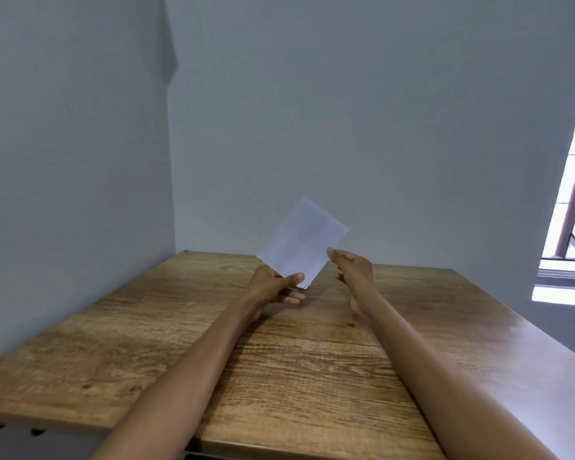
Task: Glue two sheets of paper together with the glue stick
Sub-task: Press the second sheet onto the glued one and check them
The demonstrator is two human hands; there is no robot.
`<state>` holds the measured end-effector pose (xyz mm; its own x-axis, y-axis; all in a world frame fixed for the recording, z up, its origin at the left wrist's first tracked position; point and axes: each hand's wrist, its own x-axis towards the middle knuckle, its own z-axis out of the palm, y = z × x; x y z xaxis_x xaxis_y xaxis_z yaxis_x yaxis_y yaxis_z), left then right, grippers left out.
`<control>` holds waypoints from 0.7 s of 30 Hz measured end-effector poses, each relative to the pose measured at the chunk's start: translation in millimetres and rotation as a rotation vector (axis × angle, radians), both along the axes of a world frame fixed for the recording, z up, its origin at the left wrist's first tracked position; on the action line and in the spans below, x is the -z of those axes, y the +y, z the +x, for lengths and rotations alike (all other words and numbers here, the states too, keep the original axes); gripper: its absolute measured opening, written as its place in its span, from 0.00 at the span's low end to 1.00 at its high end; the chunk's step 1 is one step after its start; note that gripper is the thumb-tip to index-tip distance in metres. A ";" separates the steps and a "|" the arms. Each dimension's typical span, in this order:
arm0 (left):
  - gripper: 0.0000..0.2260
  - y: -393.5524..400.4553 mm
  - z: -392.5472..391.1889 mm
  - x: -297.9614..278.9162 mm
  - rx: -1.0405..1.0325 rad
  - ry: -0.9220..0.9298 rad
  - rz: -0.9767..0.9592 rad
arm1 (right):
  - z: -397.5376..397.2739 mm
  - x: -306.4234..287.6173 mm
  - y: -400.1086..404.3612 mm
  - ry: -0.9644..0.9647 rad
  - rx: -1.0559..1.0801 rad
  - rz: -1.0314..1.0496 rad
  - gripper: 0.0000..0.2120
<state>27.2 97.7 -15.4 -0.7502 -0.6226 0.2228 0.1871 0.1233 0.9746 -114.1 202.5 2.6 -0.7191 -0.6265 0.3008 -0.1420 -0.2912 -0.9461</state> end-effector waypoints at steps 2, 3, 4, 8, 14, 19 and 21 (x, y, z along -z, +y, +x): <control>0.18 0.3 0.4 0.3 0.011 -0.037 0.000 | -8.5 -1.1 1.4 -0.059 0.057 -0.037 0.11; 0.18 0.6 0.7 0.9 0.018 -0.056 -0.004 | -12.7 -1.2 2.7 -0.092 0.083 -0.054 0.12; 0.17 0.8 1.0 1.8 0.022 -0.072 -0.014 | -16.5 -1.5 4.8 -0.128 0.108 -0.071 0.13; 0.18 -0.3 3.7 1.5 -0.047 -0.069 0.004 | -29.1 -1.0 9.9 -0.166 0.133 -0.092 0.16; 0.17 -4.7 4.2 1.4 -0.099 -0.001 0.029 | 6.0 10.5 -7.3 0.079 -0.247 0.199 0.20; 0.17 -4.2 1.8 0.9 -0.030 -0.024 0.004 | 9.3 5.4 -9.1 0.072 -0.196 0.147 0.13; 0.20 -3.5 -0.3 0.5 -0.024 -0.070 -0.016 | 0.7 1.7 -4.6 0.017 -0.138 0.094 0.12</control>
